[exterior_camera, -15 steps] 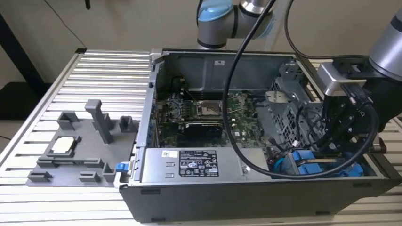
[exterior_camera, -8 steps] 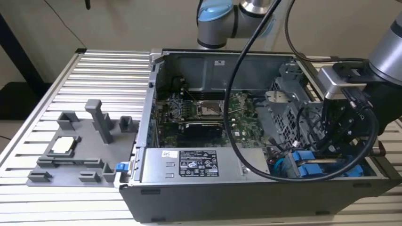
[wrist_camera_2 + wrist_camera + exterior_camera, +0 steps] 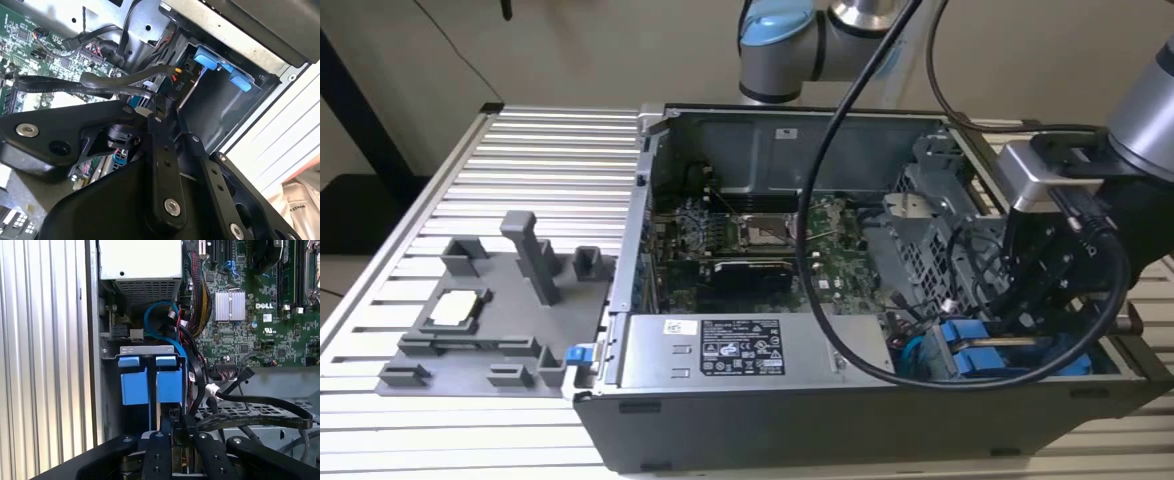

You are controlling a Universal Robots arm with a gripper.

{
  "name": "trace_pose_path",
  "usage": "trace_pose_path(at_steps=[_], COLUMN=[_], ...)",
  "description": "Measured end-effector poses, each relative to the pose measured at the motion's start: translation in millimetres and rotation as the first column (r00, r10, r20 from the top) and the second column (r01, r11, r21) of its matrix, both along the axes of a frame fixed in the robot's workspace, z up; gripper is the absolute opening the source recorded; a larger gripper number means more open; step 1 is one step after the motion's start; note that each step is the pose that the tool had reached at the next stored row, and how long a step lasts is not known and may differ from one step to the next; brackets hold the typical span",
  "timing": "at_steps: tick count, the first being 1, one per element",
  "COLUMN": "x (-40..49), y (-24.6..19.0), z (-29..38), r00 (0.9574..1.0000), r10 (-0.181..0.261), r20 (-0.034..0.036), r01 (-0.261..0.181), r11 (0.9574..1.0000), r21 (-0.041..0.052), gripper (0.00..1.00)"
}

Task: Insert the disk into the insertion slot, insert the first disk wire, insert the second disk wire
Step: 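Insert the first disk wire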

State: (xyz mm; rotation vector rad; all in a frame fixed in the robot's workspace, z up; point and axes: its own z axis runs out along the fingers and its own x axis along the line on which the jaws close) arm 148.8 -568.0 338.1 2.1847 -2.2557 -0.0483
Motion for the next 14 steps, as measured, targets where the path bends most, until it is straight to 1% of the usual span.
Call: trace_pose_path(at_steps=[4, 6, 10, 14], x=[0.1, 0.1, 0.2, 0.2], y=[0.0, -0.1, -0.1, -0.1], z=[10.0, 13.2, 12.9, 11.1], r00=[1.0000, 1.0000, 1.0000, 1.0000], r10=[0.000, 0.000, 0.000, 0.000], r20=[-0.0043, -0.0052, -0.0052, -0.0049], r01=[0.000, 0.000, 0.000, 0.000], r11=[1.0000, 1.0000, 1.0000, 1.0000], r21=[-0.0009, -0.0009, -0.0009, -0.0010], gripper=[0.24, 0.24, 0.24, 0.24])
